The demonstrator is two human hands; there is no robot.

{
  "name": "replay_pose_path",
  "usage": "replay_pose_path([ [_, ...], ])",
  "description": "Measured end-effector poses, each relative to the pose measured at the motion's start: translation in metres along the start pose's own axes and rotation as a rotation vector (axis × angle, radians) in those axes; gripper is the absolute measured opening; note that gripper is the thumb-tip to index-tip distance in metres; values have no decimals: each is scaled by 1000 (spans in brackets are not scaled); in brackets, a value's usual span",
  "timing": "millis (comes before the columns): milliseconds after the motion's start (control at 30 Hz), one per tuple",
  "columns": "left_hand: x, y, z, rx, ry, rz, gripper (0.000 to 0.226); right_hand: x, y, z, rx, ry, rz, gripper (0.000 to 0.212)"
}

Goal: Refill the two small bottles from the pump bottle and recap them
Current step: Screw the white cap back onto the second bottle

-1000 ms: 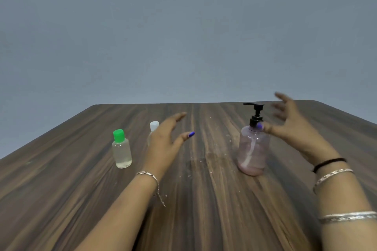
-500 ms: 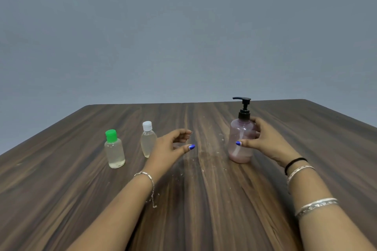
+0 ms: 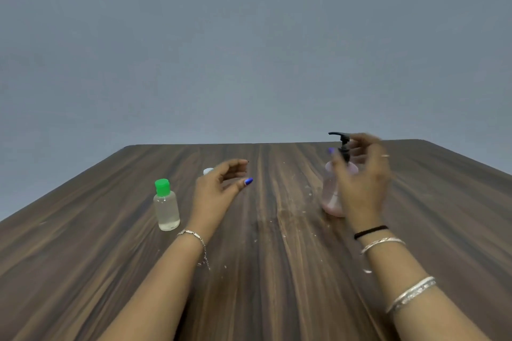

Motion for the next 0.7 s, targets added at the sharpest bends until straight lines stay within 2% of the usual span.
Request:
replay_pose_path([
  [67,-23,6,15,34,-21,95,30,40,-17,-35,-102,76,-281,21],
  [133,-54,9,28,38,-27,163,29,92,-46,-57,-116,111,-661,24],
  [200,-89,8,35,39,31,234,31,134,-75,-61,-14,139,-959,43],
  [300,-137,-3,25,-67,139,292,41,177,-111,-53,163,149,-1194,80],
  [400,-153,-13,-13,-281,226,174,63,206,-130,-47,206,163,-1256,92],
  [500,-150,-22,-52,-430,238,59,75,219,-132,-48,164,141,-1195,74],
  [567,-145,-21,-67,-467,247,16,80,220,-128,-52,113,149,-1144,60],
  [700,-127,-6,-76,-430,348,-36,53,217,-120,-56,18,132,-1110,45],
])
Point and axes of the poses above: each hand's wrist, its own y-axis towards the middle knuckle, its own x-axis out of the palm, z = x × y, the point moved 7 cm from there along y, towards the middle knuckle, and after that the axes turned 12 degrees about -y, right-handed, at the moved point
